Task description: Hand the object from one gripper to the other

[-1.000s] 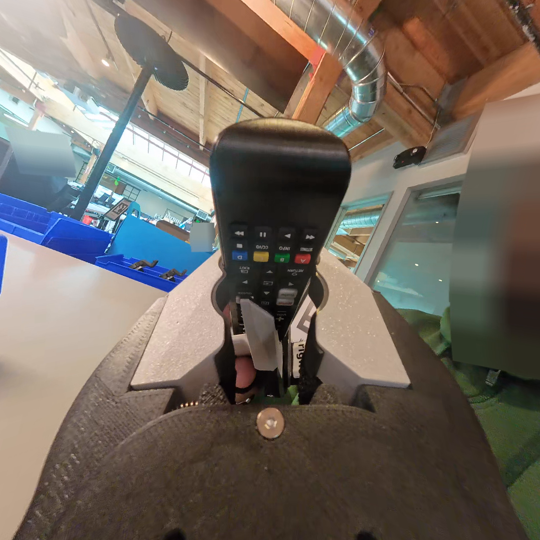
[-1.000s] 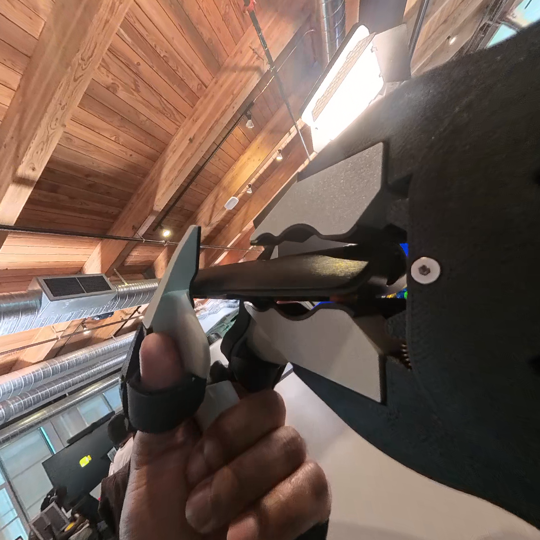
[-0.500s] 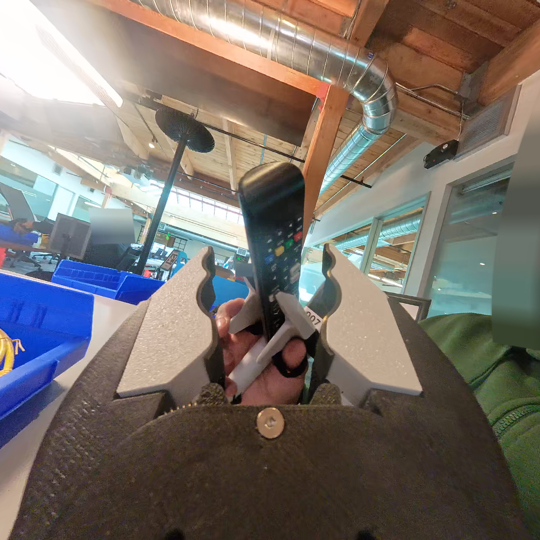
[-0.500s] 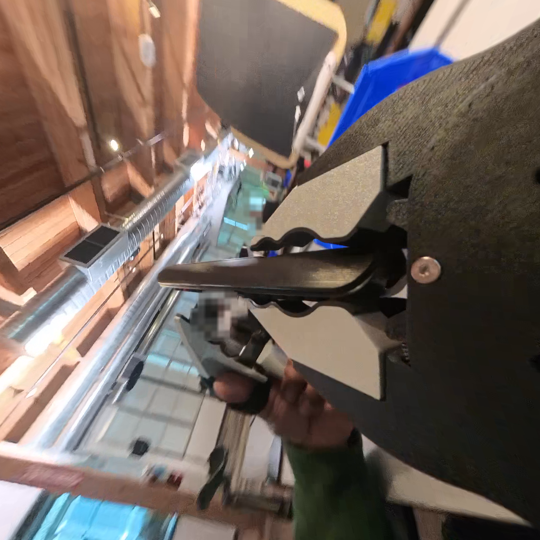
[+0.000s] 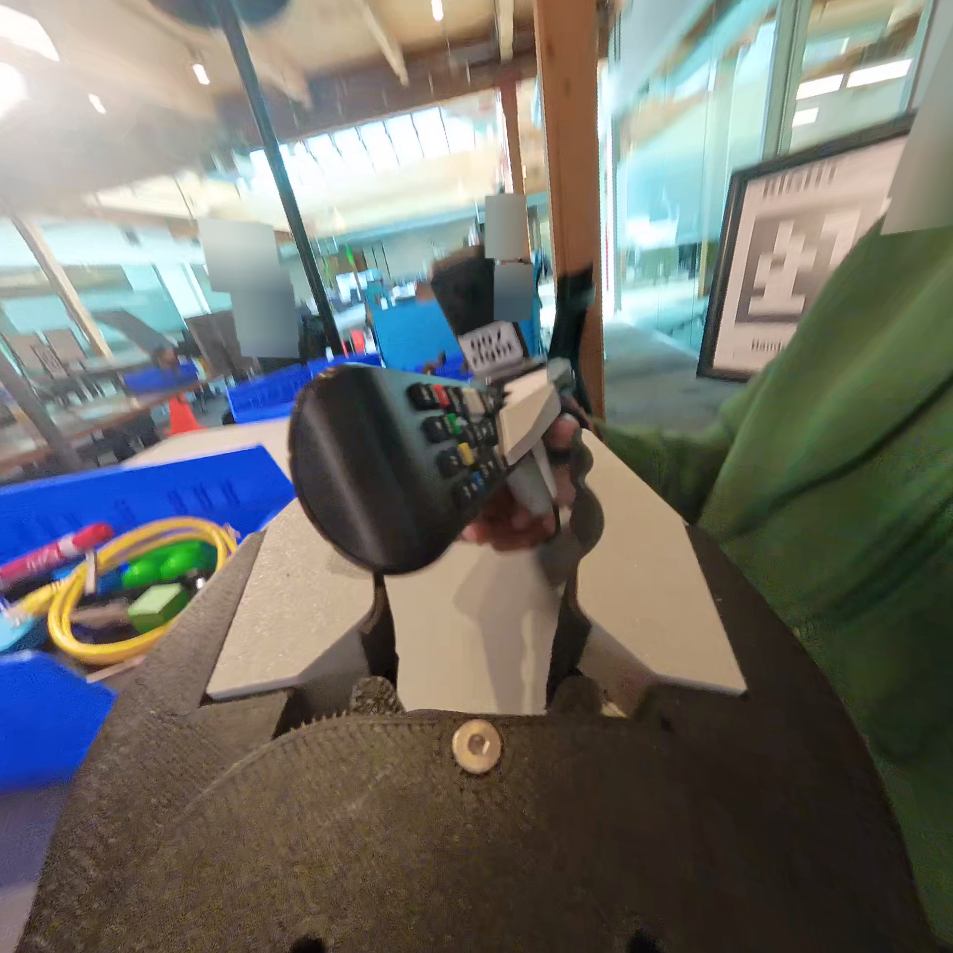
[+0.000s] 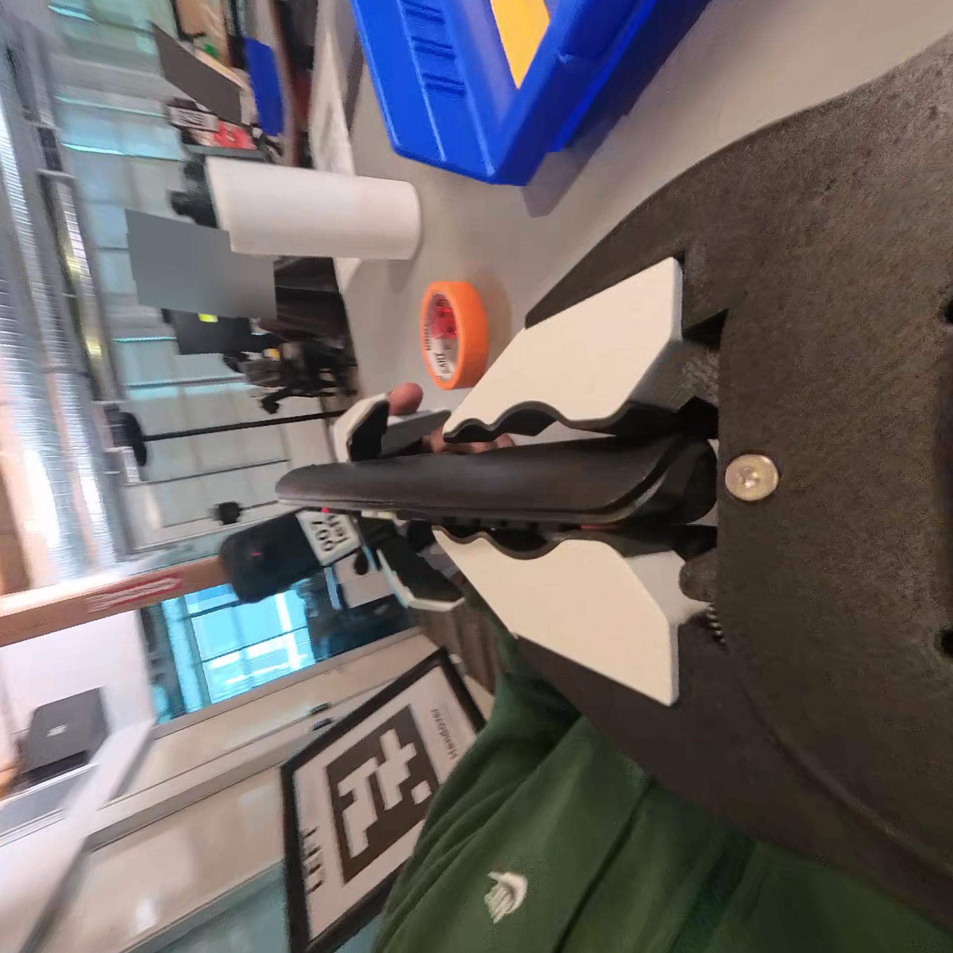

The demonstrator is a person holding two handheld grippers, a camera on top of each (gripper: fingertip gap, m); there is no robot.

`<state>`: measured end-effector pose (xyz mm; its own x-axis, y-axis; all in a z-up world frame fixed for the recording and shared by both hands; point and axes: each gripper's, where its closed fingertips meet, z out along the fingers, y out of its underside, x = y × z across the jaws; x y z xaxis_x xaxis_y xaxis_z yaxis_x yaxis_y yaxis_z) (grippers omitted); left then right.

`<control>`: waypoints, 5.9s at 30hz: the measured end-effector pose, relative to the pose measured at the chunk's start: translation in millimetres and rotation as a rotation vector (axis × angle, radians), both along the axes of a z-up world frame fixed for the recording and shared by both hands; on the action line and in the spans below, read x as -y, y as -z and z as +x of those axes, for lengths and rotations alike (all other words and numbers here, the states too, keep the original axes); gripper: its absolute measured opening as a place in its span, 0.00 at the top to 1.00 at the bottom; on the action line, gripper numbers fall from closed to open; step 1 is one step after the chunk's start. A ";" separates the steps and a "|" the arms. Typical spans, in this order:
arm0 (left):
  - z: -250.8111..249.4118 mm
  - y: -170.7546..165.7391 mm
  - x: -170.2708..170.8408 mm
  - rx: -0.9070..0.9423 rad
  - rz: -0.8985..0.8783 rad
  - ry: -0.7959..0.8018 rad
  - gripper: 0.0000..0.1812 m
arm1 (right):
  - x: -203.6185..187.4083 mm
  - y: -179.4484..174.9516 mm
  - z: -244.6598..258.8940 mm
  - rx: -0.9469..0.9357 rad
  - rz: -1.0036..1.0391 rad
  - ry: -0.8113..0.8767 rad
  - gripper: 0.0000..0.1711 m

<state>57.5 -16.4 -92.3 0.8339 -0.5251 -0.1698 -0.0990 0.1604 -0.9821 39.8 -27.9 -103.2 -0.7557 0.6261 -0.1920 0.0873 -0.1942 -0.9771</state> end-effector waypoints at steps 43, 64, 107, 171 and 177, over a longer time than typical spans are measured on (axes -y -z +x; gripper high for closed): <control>-72.5 -14.8 -25.1 0.561 -0.113 -0.202 0.83 | -11.2 35.3 -37.9 -0.367 0.776 0.488 0.56; -16.1 -57.8 8.4 0.408 0.227 0.049 0.57 | -21.1 5.3 -28.6 -0.386 0.577 0.527 0.66; -23.7 -49.0 -9.7 0.429 0.184 -0.044 0.61 | -18.5 -21.7 -10.6 -0.362 0.255 0.401 0.86; 15.2 -35.3 10.7 0.229 0.144 0.132 0.62 | 33.6 33.5 -4.0 -0.172 0.421 0.085 0.70; 38.3 -10.7 9.4 0.063 0.074 0.178 0.68 | 44.9 42.5 6.0 -0.136 0.433 -0.021 0.71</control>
